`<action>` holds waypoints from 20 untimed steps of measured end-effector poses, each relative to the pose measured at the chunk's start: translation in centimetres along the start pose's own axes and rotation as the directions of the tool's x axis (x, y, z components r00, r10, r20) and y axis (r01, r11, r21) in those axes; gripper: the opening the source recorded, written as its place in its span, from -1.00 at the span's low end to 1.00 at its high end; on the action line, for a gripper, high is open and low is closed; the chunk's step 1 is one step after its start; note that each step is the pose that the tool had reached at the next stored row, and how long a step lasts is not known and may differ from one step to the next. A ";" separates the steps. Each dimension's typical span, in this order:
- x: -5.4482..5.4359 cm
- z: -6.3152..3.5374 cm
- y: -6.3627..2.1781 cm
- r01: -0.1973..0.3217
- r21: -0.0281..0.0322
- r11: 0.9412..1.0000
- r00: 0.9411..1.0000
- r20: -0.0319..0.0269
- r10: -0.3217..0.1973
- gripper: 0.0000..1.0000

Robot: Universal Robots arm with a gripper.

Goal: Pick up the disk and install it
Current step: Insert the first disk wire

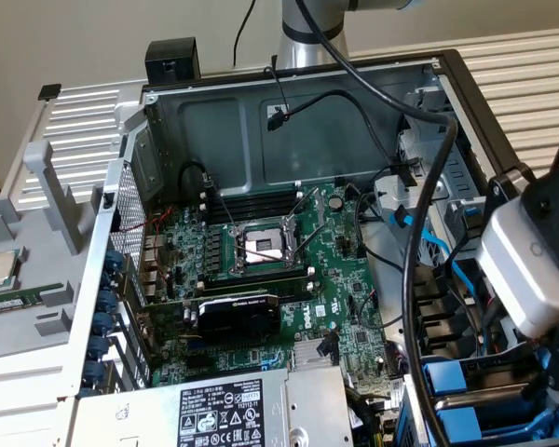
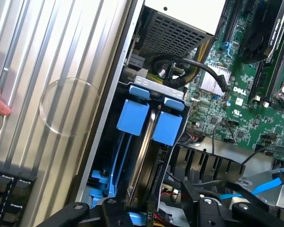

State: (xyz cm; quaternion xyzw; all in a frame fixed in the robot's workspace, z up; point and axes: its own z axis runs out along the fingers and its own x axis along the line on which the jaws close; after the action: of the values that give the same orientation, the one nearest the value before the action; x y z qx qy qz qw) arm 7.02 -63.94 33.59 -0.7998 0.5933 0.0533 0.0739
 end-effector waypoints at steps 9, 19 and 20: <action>0.0 0.00 -0.05 0.000 -0.002 1.000 1.000 0.001 0.000 -0.21; 0.2 0.00 -0.45 -0.003 -0.018 1.000 1.000 0.006 0.004 -0.21; 0.2 0.00 -0.45 -0.004 -0.019 1.000 1.000 0.006 0.004 -0.21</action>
State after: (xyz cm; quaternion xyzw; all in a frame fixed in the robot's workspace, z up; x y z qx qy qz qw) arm 7.50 -63.98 33.59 -0.7992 0.5940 0.0615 0.0680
